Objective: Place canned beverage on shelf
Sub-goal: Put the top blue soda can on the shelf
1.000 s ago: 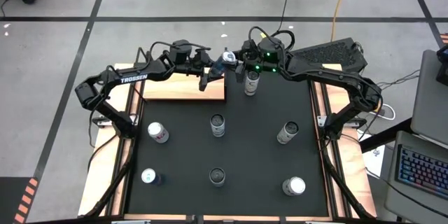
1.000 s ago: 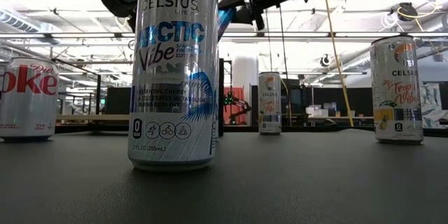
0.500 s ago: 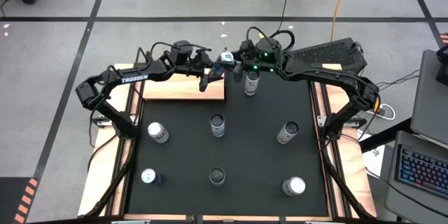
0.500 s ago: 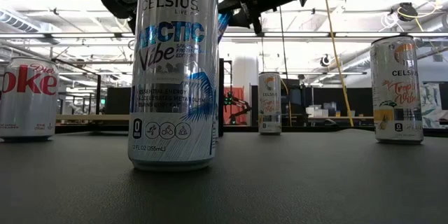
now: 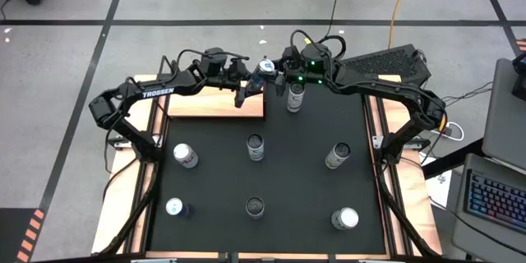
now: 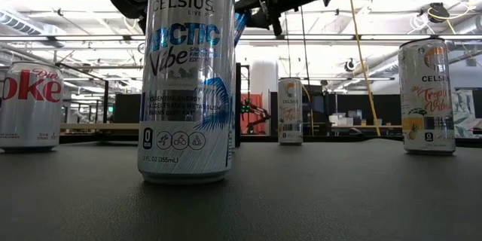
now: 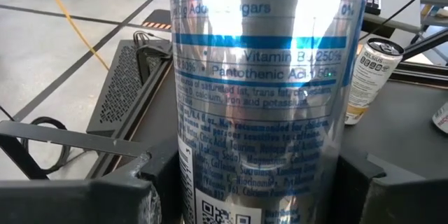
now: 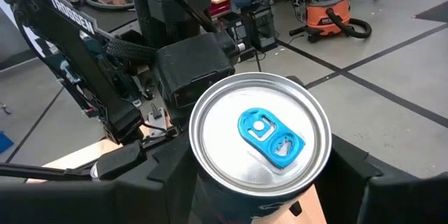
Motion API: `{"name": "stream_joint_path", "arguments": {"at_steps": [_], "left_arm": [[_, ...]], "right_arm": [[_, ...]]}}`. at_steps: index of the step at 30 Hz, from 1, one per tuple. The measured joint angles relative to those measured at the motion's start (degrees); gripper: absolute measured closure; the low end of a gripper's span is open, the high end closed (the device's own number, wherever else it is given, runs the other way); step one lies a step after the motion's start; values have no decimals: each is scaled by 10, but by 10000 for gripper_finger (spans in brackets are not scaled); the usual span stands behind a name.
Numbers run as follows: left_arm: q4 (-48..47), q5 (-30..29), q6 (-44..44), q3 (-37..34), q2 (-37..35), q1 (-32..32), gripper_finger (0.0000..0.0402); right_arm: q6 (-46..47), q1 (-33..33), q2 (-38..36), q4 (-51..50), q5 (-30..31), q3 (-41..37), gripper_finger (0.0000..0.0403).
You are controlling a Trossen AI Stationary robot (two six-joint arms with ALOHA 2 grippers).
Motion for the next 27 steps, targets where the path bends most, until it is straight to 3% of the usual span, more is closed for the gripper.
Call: {"name": "stream_joint_path", "arguments": {"at_steps": [27], "left_arm": [[35, -2, 28, -21, -1, 1, 178]], "right_arm": [[-14, -6, 0, -1, -9, -2, 175]]}}
